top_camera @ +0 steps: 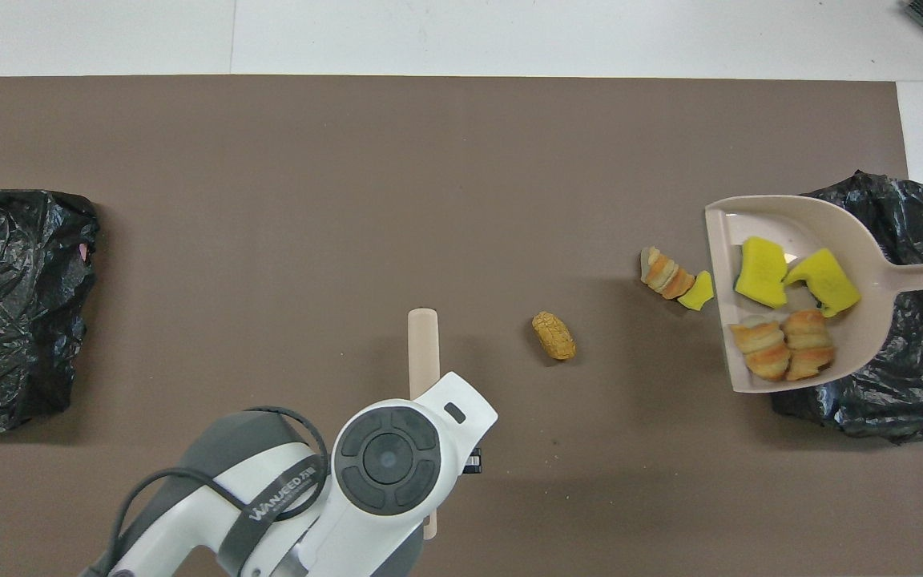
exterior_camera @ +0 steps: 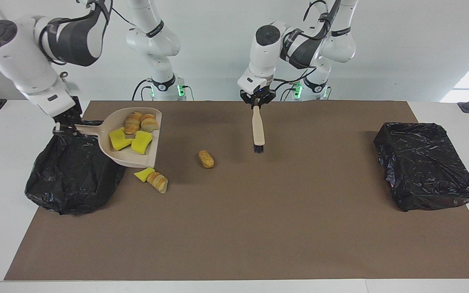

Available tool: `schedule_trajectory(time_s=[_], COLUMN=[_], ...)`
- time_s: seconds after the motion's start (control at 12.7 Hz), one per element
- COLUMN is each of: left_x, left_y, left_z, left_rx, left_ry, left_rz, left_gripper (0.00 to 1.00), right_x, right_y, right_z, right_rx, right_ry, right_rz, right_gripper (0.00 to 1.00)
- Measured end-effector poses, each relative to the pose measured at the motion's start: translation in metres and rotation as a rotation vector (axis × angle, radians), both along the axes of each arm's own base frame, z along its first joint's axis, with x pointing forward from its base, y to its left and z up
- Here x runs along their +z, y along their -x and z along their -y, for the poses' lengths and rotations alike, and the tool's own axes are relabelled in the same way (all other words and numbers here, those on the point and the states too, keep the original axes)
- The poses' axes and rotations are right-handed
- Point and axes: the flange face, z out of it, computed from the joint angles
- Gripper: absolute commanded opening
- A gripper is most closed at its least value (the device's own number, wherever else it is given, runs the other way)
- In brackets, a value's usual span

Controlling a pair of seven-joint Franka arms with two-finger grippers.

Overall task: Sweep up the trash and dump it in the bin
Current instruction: 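Tilt the dustpan over the trash bag with the right gripper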

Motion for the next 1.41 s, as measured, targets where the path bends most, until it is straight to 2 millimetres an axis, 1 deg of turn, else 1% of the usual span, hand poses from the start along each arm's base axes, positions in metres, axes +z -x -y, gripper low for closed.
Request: schedule_trajectory(time_s=[0.08, 0.16, 0.24, 0.31, 0.47, 0.55, 0.71, 0.94, 1.02, 1.1, 1.18, 1.26, 1.33, 1.41], left_x=[-0.013, -0.025, -0.035, -0.041, -0.051, -0.054, -0.061, -0.091, -0.094, -0.094, -0.094, -0.094, -0.094, -0.094], left_y=[0.007, 0.016, 0.022, 0.025, 0.033, 0.036, 0.041, 0.053, 0.054, 0.054, 0.053, 0.052, 0.051, 0.050], left_z=[0.010, 0.020, 0.028, 0.034, 0.043, 0.047, 0.052, 0.065, 0.067, 0.067, 0.067, 0.066, 0.066, 0.065], left_rx=[-0.005, -0.015, -0.017, -0.012, -0.005, 0.011, 0.046, 0.053, 0.053, 0.055, 0.057, 0.058, 0.060, 0.063], left_ry=[0.012, 0.014, 0.019, 0.031, 0.037, 0.036, 0.022, -0.005, -0.005, -0.003, -0.003, -0.003, -0.003, -0.003], left_rz=[-0.007, -0.020, -0.030, -0.039, -0.056, -0.057, -0.063, -0.075, -0.074, -0.073, -0.072, -0.072, -0.072, -0.071], left_gripper=[0.00, 0.00, 0.00, 0.00, 0.00, 0.00, 0.00, 0.00, 0.00, 0.00, 0.34, 0.95, 1.00, 1.00], right_x=[0.000, 0.001, 0.002, 0.006, 0.014, 0.018, 0.023, 0.017, 0.017, 0.018, 0.019, 0.020, 0.022, 0.022], right_y=[0.008, 0.016, 0.021, 0.023, 0.029, 0.032, 0.031, 0.028, 0.028, 0.027, 0.024, 0.021, 0.018, 0.015], right_z=[0.027, 0.048, 0.065, 0.079, 0.099, 0.106, 0.113, 0.113, 0.111, 0.108, 0.102, 0.095, 0.088, 0.081], right_rx=[0.009, 0.011, 0.006, 0.000, -0.011, -0.010, 0.018, 0.064, 0.066, 0.063, 0.062, 0.063, 0.068, 0.076], right_ry=[0.022, 0.051, 0.083, 0.124, 0.193, 0.234, 0.325, 0.406, 0.436, 0.478, 0.522, 0.566, 0.607, 0.639], right_rz=[-0.012, -0.025, -0.028, -0.013, 0.004, -0.001, 0.005, 0.022, 0.015, 0.010, 0.007, 0.010, 0.017, 0.022], right_gripper=[0.00, 0.00, 0.00, 0.00, 0.00, 0.00, 0.00, 0.00, 0.00, 0.00, 0.00, 0.00, 0.00, 0.00])
